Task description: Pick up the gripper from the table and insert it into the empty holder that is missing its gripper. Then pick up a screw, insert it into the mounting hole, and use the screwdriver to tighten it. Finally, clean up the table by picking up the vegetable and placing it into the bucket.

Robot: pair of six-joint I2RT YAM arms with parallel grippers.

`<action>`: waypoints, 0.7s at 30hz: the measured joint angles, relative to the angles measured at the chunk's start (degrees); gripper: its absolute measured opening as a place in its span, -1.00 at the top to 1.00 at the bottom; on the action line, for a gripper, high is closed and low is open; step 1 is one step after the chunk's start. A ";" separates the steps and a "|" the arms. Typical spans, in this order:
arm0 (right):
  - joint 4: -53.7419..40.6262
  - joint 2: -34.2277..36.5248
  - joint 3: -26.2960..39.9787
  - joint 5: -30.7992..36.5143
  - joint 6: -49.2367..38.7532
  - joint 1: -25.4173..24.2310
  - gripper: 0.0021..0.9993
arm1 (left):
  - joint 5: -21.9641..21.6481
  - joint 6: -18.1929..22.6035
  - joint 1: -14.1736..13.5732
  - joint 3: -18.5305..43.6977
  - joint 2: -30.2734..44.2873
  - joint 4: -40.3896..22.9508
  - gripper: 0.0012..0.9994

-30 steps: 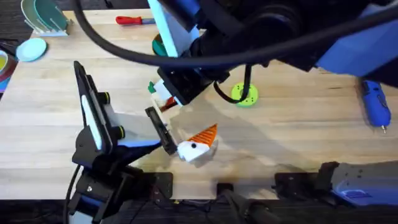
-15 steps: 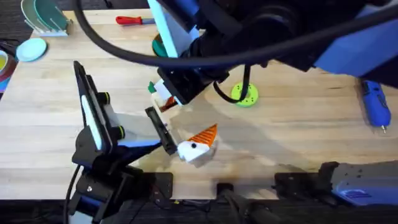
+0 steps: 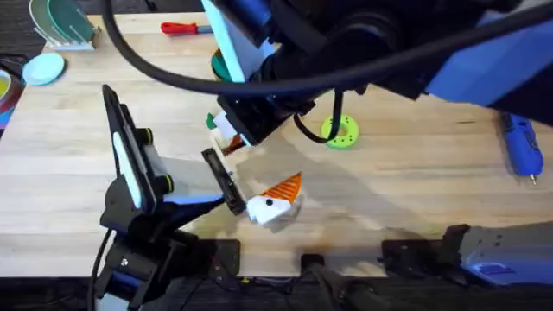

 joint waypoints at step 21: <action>-0.22 2.07 0.57 0.48 0.00 0.66 0.99 | -0.26 -0.94 0.00 0.00 0.04 -0.07 -0.99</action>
